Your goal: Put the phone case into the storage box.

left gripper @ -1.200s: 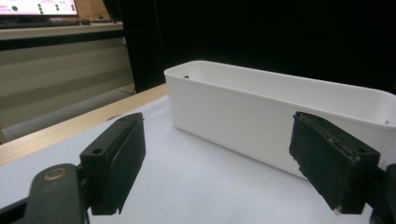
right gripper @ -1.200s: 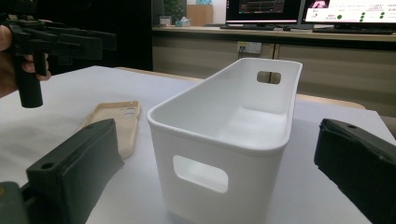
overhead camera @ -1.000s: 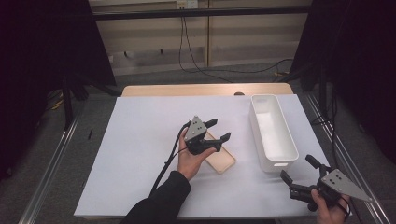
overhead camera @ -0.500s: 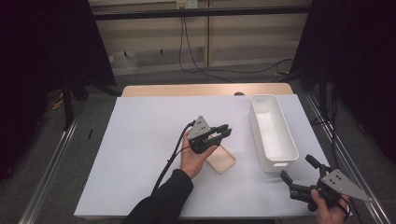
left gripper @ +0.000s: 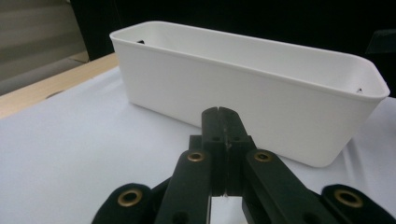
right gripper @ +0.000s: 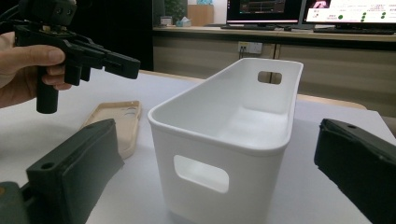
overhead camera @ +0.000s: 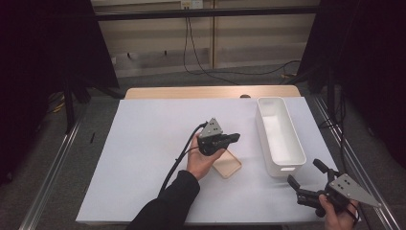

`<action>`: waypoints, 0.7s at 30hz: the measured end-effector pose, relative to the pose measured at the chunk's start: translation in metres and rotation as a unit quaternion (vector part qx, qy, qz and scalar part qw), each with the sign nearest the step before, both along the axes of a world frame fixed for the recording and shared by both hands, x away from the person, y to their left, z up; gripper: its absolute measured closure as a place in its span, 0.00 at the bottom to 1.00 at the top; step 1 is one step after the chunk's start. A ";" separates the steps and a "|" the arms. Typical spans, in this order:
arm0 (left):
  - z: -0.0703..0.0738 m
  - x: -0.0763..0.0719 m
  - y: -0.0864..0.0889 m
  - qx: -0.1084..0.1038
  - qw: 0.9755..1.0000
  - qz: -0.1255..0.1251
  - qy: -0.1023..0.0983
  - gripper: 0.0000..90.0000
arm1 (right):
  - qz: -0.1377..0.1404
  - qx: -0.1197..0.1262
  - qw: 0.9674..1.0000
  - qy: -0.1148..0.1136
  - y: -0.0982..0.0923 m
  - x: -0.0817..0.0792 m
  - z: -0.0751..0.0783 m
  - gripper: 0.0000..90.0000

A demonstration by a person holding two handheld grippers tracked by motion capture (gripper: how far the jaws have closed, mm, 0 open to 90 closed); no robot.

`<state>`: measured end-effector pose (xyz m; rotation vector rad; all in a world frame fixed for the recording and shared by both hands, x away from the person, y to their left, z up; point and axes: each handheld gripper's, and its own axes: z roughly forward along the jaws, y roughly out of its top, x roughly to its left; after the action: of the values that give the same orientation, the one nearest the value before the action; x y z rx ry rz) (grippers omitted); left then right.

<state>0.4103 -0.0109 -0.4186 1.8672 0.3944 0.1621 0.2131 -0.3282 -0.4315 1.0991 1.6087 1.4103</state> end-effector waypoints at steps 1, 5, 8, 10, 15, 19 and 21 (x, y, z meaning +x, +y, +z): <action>0.000 0.001 -0.001 0.005 1.000 -0.001 0.003 1.00 | -0.001 0.001 1.000 0.000 0.000 0.000 0.000 0.00; 0.001 0.005 -0.003 0.026 0.999 0.001 0.023 1.00 | 0.000 0.000 1.000 0.000 0.000 0.000 0.000 0.00; 0.000 0.008 -0.003 0.045 0.998 0.001 0.040 1.00 | 0.001 0.000 1.000 0.001 0.000 0.000 0.000 0.00; -0.001 0.009 -0.004 0.055 0.997 0.002 0.046 1.00 | 0.002 0.000 1.000 0.001 0.000 0.000 0.000 0.00; -0.002 0.008 -0.006 0.078 0.995 -0.006 0.062 1.00 | 0.001 0.001 1.000 0.002 0.000 0.000 0.000 0.00; -0.003 0.009 -0.008 0.096 0.993 -0.013 0.074 1.00 | 0.004 0.000 1.000 0.002 0.001 0.000 0.000 0.00; -0.004 0.010 -0.009 0.106 0.991 -0.011 0.082 1.00 | 0.004 -0.001 1.000 0.001 0.001 0.000 0.000 0.00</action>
<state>0.4205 -0.0201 -0.4224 2.1020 0.4844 0.0355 0.2133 -0.3275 -0.4318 1.0948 1.6169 1.4135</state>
